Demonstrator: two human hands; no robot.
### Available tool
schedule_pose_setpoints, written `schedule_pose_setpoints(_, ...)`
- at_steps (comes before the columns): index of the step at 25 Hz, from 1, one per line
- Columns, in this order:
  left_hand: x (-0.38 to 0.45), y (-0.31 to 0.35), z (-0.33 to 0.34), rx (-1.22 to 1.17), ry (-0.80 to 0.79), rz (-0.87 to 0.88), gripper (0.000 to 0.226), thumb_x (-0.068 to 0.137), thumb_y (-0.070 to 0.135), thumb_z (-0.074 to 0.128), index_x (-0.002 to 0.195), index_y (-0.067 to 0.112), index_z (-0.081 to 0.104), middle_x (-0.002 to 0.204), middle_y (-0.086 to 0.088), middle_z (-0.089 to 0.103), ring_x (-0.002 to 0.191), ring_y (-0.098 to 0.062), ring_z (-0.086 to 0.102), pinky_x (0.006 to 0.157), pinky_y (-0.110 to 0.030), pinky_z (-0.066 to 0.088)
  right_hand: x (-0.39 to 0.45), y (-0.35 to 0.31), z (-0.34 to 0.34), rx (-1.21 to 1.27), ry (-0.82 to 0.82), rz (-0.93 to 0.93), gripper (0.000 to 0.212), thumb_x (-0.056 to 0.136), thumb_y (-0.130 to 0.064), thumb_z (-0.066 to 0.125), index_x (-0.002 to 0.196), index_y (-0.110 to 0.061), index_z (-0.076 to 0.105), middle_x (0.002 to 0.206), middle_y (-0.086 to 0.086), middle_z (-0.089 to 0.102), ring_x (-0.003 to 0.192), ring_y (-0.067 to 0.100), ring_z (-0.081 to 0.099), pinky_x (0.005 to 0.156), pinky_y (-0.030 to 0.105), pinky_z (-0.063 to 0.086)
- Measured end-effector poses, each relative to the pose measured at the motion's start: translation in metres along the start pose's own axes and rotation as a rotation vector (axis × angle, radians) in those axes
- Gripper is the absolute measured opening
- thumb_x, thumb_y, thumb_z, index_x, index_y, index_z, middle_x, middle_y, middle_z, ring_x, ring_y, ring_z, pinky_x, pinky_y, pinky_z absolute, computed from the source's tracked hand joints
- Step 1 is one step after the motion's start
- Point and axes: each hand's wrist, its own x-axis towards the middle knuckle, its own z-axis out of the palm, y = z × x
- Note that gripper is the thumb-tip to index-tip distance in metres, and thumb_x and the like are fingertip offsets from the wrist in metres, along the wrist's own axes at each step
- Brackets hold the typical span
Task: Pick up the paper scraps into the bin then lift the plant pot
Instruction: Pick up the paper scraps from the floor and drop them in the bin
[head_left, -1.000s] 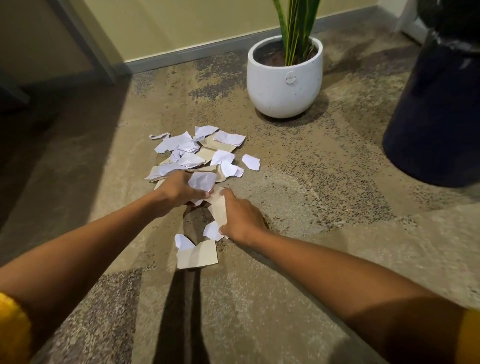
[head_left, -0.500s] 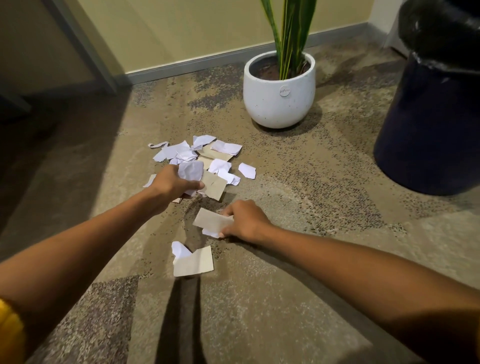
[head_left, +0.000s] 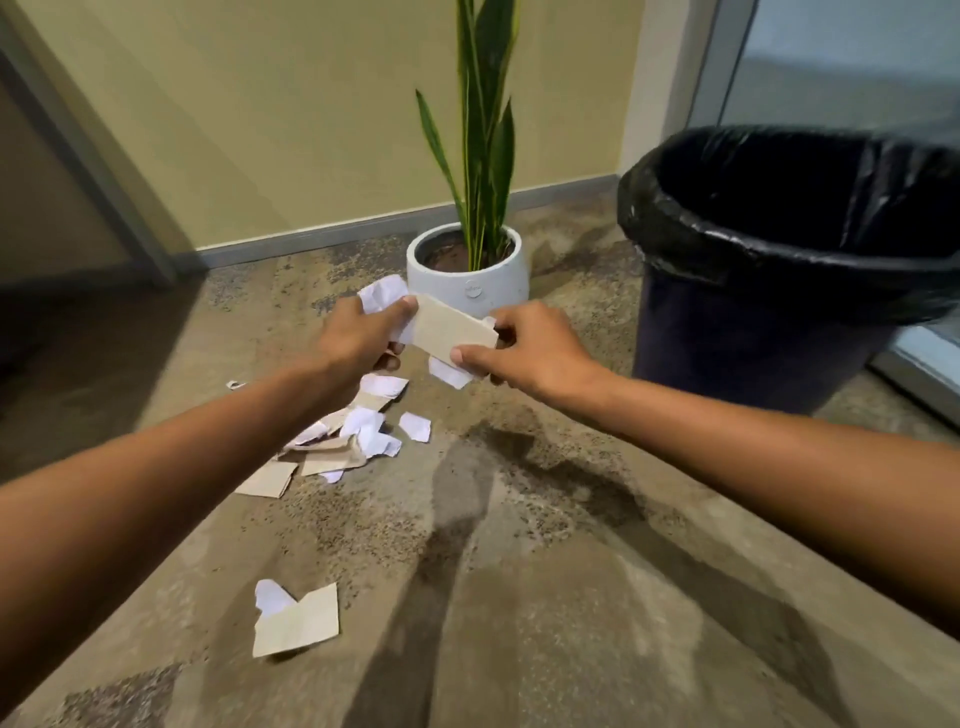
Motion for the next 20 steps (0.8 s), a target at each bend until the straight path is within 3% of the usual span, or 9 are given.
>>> schedule_pose_setpoints(4,-0.001,0.074,0.055,-0.165,-0.024,0.128,0.036,0.09,0.017,0.056,0.12,-0.002,0.046,0.075,-0.007,0.053,0.051,-0.01,0.051,0.036,-0.017,0.041,0.009,-0.01,-0.071,0.045,0.304,-0.03,0.033,0.075,-0.028,0.078,0.099,-0.008,0.072,0.092,0.011,0.072,0.085,0.025,0.068,0.074,0.042,0.057)
schedule_pose_setpoints(7,-0.01,0.109,0.096,-0.223,-0.066,0.186,0.042,0.091,0.015,0.056,0.124,-0.007,0.042,0.064,-0.007,0.049,0.035,-0.006,0.048,0.037,-0.016,0.042,0.02,0.002,-0.13,0.182,0.521,0.065,0.028,0.071,-0.028,0.079,0.089,-0.009,0.071,0.087,0.008,0.072,0.08,0.024,0.068,0.069,0.038,0.056)
schedule_pose_setpoints(10,-0.02,0.126,0.135,-0.181,-0.15,0.244,0.043,0.091,0.014,0.057,0.125,-0.008,0.041,0.068,-0.007,0.052,0.033,-0.004,0.05,0.044,-0.02,0.049,0.026,0.028,-0.176,0.221,0.669,0.184,0.032,0.065,-0.028,0.081,0.086,-0.007,0.069,0.093,0.01,0.072,0.087,0.028,0.069,0.077,0.044,0.058)
schedule_pose_setpoints(13,-0.022,0.142,0.165,-0.141,-0.172,0.301,0.042,0.088,0.012,0.061,0.123,-0.006,0.047,0.083,-0.013,0.059,0.044,-0.01,0.056,0.055,-0.027,0.056,0.023,0.053,-0.195,0.185,0.708,0.268,0.034,0.06,-0.029,0.083,0.083,-0.007,0.07,0.097,0.01,0.072,0.088,0.026,0.069,0.081,0.042,0.058)
schedule_pose_setpoints(17,-0.027,0.154,0.186,-0.128,-0.258,0.307,0.033,0.082,0.005,0.067,0.111,-0.007,0.057,0.086,-0.015,0.062,0.056,-0.017,0.061,0.071,-0.033,0.06,0.022,0.06,-0.201,0.156,0.66,0.241,0.022,0.063,-0.024,0.083,0.061,-0.023,0.061,0.086,0.003,0.071,0.079,0.017,0.063,0.082,0.036,0.056)
schedule_pose_setpoints(20,-0.031,0.157,0.186,-0.126,-0.269,0.309,0.036,0.08,-0.001,0.068,0.113,-0.006,0.055,0.086,-0.012,0.06,0.067,-0.02,0.063,0.071,-0.03,0.06,0.023,0.057,-0.201,0.143,0.685,0.235,0.022,0.068,-0.02,0.081,0.06,-0.024,0.061,0.083,0.001,0.07,0.078,0.015,0.063,0.085,0.037,0.057)
